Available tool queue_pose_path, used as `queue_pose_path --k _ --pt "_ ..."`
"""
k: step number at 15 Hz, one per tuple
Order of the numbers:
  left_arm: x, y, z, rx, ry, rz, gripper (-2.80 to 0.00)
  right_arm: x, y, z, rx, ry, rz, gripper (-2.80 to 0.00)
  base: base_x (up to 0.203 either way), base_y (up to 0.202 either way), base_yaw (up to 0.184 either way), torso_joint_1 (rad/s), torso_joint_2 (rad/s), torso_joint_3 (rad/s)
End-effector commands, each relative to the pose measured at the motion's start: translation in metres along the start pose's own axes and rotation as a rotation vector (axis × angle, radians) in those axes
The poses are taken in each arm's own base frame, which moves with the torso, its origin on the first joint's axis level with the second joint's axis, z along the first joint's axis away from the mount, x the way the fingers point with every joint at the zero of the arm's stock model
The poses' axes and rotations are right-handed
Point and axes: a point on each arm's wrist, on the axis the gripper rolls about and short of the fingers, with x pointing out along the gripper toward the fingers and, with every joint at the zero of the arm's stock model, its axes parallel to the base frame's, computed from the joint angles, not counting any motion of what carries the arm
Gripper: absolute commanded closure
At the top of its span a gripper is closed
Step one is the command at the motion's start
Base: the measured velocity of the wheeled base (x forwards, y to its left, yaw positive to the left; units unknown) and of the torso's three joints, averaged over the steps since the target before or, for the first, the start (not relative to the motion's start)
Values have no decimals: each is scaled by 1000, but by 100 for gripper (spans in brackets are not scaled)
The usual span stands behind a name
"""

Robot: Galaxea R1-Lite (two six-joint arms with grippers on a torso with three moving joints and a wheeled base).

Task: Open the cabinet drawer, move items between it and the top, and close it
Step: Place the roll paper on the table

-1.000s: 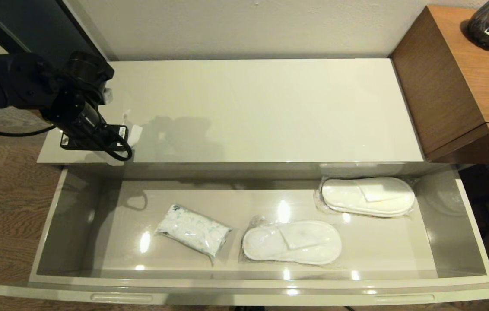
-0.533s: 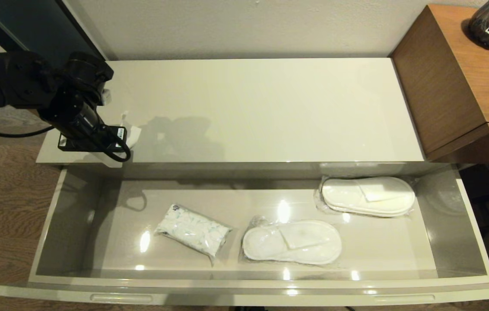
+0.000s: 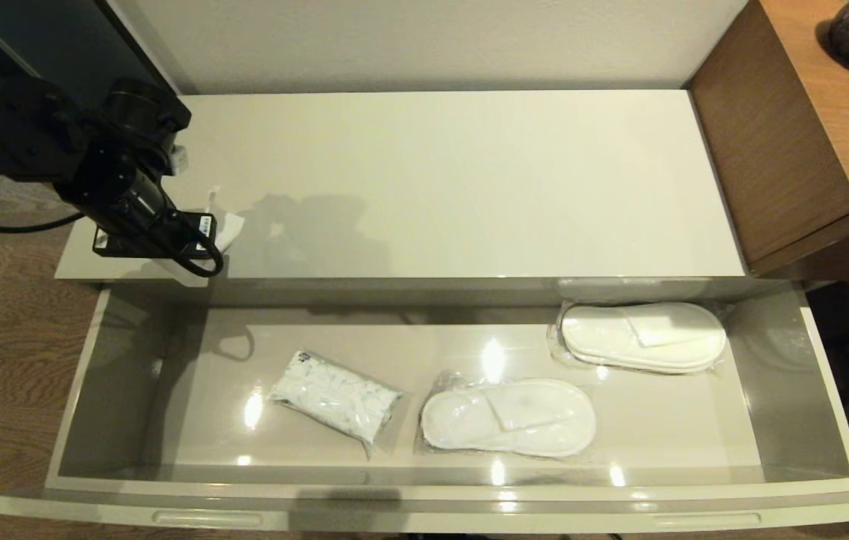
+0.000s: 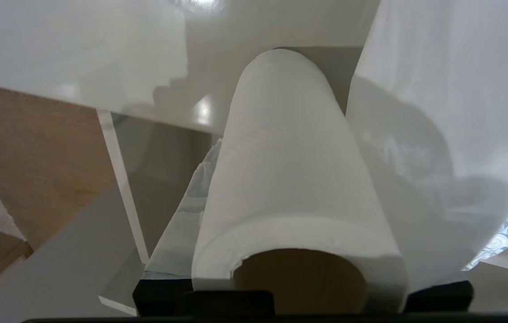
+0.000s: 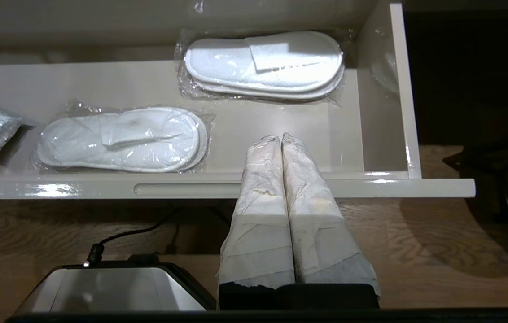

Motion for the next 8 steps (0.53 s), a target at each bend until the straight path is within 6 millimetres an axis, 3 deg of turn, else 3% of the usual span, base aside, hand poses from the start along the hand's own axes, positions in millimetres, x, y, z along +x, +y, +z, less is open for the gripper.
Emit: queue_pose_path --k 1,5,8 --pt "-6 -3 0 9 -10 -11 0 0 0 0 0 -2 0 0 0 0 0 4 1 -178" --pt "-8 -4 0 9 -14 -16 0 0 0 0 0 -2 0 0 0 0 0 2 -2 -176" --pt "-12 -5 1 6 -28 -30 0 0 0 0 0 -1 0 0 0 0 0 2 2 -52"
